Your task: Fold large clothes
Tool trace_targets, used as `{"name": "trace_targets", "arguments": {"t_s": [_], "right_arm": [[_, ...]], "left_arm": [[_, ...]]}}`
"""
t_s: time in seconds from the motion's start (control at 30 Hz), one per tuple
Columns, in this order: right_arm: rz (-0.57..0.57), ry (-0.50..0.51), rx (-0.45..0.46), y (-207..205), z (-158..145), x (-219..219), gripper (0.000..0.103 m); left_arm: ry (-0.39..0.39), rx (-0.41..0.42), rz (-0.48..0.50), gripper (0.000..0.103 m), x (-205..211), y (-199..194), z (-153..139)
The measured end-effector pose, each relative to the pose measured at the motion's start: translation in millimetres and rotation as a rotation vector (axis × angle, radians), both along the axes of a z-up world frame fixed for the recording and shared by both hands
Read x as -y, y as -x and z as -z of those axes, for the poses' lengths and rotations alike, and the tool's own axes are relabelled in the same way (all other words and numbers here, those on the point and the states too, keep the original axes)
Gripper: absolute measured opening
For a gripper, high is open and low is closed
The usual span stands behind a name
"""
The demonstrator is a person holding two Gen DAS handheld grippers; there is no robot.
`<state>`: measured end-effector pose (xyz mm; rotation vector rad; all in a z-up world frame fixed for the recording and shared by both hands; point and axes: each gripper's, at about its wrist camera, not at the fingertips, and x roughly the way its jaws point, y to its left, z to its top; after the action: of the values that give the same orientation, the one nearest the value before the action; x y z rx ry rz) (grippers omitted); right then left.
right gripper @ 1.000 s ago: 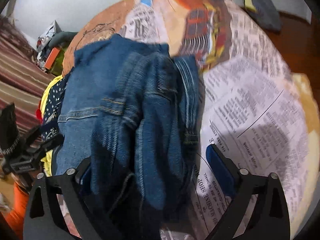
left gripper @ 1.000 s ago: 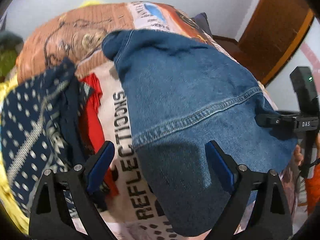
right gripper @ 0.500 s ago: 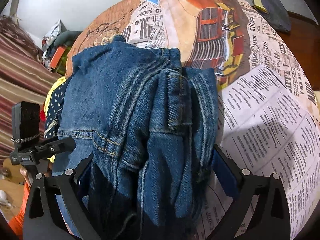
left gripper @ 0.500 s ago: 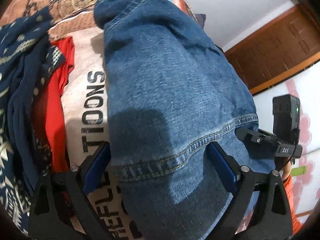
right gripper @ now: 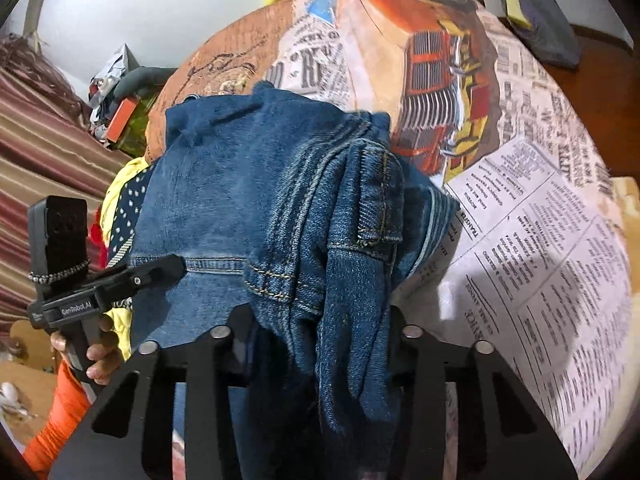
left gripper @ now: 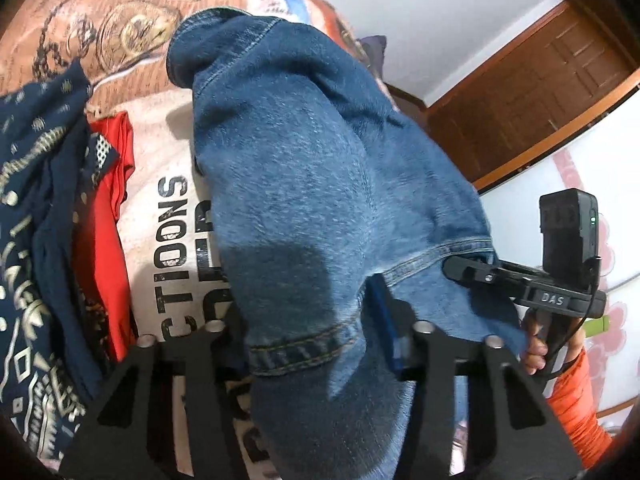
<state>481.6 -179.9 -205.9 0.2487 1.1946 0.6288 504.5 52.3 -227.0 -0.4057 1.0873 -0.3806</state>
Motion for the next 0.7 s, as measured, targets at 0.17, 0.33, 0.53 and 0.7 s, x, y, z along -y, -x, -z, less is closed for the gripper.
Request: {"name": "trace_targets", "arguments": {"t_s": [0.17, 0.33, 0.53, 0.7], "right_arm": [[0.008, -0.017, 0.025, 9.3, -25.6, -4.5, 0.031], [0.009, -0.044, 0.102, 19.6, -66.8, -23.3, 0.031], [-0.037, -0.071, 0.203, 31.9, -113.5, -71.2, 0.031], [-0.097, -0.099, 0.272, 37.6, -132.0, -126.0, 0.031]], "left_arm": [[-0.105, 0.106, 0.04, 0.037, 13.4, 16.9, -48.6], [-0.118, 0.209, 0.021, 0.037, -9.9, 41.5, -100.7], [-0.097, 0.29, -0.052, 0.037, -62.6, 82.3, -147.4], [-0.094, 0.337, -0.134, 0.037, -117.6, 107.1, -171.7]]}}
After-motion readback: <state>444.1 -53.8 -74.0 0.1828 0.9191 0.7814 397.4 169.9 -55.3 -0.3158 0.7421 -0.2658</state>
